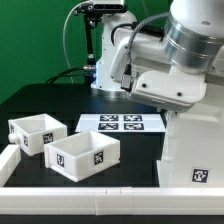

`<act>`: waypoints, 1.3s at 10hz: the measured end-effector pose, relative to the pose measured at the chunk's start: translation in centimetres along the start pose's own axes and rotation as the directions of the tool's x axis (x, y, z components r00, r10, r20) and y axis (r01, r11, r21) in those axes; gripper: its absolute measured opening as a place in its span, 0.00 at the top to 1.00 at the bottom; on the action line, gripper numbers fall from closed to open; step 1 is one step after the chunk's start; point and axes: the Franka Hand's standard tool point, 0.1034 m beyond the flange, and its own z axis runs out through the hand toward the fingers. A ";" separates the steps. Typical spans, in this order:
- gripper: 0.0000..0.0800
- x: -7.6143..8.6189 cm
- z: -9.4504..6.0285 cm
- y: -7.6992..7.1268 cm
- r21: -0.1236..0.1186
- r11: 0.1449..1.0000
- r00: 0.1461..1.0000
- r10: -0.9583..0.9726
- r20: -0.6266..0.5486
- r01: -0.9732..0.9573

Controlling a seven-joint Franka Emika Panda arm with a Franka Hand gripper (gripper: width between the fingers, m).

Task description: Assemble drawer

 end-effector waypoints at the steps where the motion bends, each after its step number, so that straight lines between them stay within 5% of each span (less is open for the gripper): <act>1: 0.75 0.0 0.1 -0.1 0.000 1.000 1.000 0.002 -0.001 -0.002; 2: 0.58 0.0 0.1 -0.1 0.000 1.000 1.000 0.003 -0.002 -0.003; 3: 0.58 0.0 0.1 -0.2 0.000 1.000 1.000 0.004 -0.002 -0.004; 4: 0.35 -0.1 0.1 -0.2 0.000 1.000 1.000 0.004 -0.002 -0.004; 5: 0.24 -0.1 0.1 -0.3 0.000 1.000 1.000 0.005 -0.003 -0.005; 8: 0.19 -0.1 0.1 -0.4 -0.001 1.000 1.000 0.006 -0.002 -0.006; 9: 0.19 0.1 -0.8 -0.6 0.010 1.000 1.000 0.004 0.007 -0.004; 11: 0.19 1.2 -5.1 -2.2 0.050 0.999 0.998 0.010 0.062 -0.013; 13: 0.19 1.9 -8.5 -4.1 0.049 0.998 0.993 0.036 0.115 -0.042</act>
Offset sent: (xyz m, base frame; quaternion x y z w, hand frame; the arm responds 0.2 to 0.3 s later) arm 0.0000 0.0000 0.0000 0.0000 0.0000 0.0000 1.0000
